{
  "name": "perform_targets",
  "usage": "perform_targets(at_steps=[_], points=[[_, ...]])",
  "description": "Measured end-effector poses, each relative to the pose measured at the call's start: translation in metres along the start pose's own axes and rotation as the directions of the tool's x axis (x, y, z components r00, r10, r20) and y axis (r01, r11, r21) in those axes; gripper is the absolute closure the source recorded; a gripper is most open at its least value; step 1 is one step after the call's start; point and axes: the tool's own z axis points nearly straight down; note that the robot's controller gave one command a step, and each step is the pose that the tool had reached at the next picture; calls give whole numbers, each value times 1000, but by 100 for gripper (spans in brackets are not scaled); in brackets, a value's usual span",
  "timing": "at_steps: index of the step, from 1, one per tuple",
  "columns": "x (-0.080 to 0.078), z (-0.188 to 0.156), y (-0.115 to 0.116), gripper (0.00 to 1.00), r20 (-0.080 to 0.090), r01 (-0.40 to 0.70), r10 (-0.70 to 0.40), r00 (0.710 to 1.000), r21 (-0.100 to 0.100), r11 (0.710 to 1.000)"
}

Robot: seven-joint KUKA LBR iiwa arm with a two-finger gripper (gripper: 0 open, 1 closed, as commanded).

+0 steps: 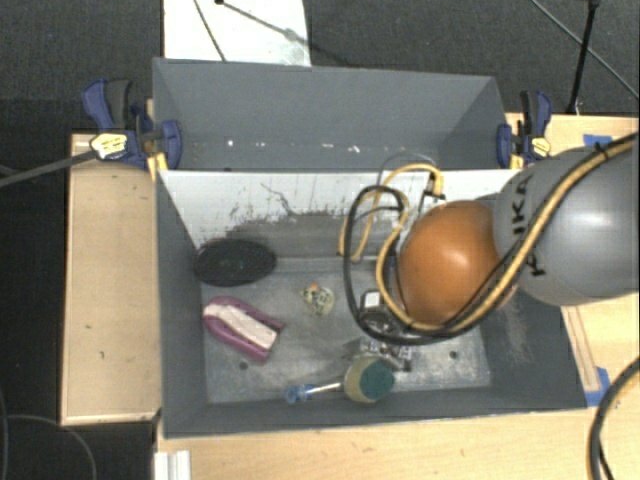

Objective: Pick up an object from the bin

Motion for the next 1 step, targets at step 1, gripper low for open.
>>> perform_targets(at_steps=[1], points=[[-10,-186,-73,100,-6,200,-200,980,-17,980]])
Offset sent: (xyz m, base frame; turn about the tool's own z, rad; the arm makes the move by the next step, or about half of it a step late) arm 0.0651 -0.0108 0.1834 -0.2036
